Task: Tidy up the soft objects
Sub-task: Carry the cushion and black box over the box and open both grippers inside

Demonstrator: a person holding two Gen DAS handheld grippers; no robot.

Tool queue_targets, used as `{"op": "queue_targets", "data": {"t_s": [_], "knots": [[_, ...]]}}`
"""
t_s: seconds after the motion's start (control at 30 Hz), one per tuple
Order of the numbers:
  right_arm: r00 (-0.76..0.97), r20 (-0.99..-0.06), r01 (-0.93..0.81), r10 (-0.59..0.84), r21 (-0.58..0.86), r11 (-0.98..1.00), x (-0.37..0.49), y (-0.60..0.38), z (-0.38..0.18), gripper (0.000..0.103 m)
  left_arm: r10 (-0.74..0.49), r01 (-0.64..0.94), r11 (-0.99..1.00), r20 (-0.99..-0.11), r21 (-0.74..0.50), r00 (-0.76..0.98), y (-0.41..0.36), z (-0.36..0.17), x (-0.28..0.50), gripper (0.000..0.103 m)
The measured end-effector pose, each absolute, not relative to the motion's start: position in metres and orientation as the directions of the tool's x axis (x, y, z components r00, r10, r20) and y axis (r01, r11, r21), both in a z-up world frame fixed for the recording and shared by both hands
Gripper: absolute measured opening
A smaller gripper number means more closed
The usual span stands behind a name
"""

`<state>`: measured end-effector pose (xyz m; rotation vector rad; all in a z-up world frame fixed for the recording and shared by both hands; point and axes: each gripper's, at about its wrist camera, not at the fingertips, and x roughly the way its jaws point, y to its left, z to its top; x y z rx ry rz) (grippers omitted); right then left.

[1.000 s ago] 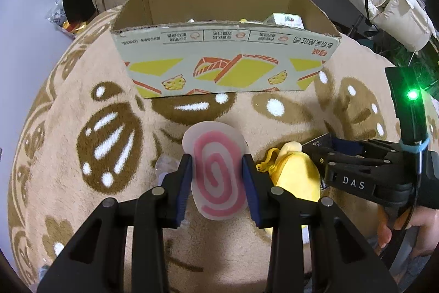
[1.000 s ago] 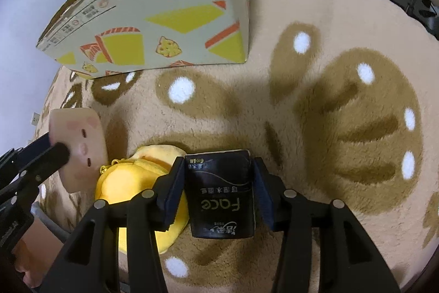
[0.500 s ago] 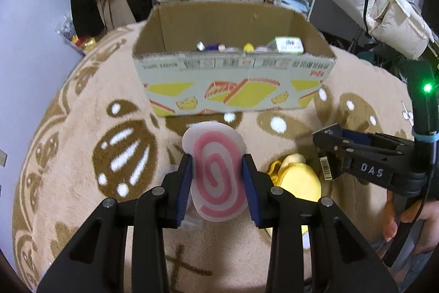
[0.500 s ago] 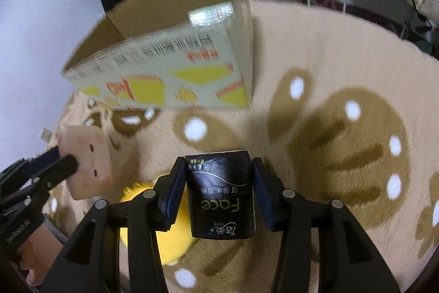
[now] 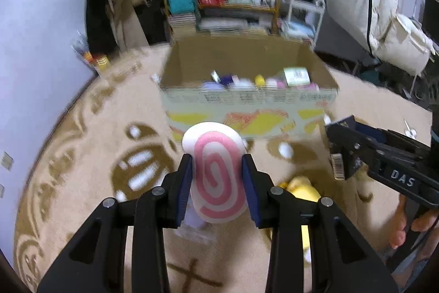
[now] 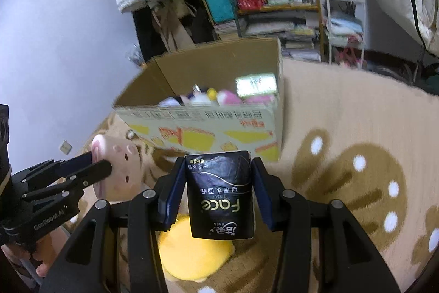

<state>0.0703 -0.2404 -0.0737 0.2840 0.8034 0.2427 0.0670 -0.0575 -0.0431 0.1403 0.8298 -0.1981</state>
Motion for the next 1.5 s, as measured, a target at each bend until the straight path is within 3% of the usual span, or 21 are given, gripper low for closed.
{"op": "queue_targets", "data": {"t_s": [0.1, 0.27, 0.63, 1.07, 1.5], "knots": [[0.727, -0.600, -0.147, 0.333, 0.338, 0.930, 0.066, -0.239, -0.058, 0.050, -0.085, 0.213, 0.970, -0.652, 0.120, 0.753, -0.058, -0.029, 0.058, 0.034], [0.786, -0.517, -0.194, 0.340, 0.316, 0.929, 0.069, -0.231, -0.037, 0.050, -0.098, 0.186, 0.979, -0.594, 0.088, 0.798, -0.049, -0.013, 0.065, 0.034], [0.816, -0.484, -0.211, 0.315, 0.257, 0.943, 0.089, -0.226, -0.024, 0.050, -0.091, 0.176, 0.977, -0.511, 0.119, 0.855, -0.047, 0.009, 0.099, 0.034], [0.825, -0.485, -0.183, 0.288, 0.253, 0.950, 0.126, -0.237, -0.032, 0.050, -0.108, 0.180, 0.979, -0.507, 0.096, 0.855, -0.056, 0.006, 0.144, 0.035], [0.805, -0.510, -0.186, 0.305, 0.272, 0.944, 0.140, -0.234, -0.047, 0.051, -0.134, 0.230, 0.969, -0.594, 0.089, 0.793, -0.061, -0.025, 0.160, 0.039]]}}
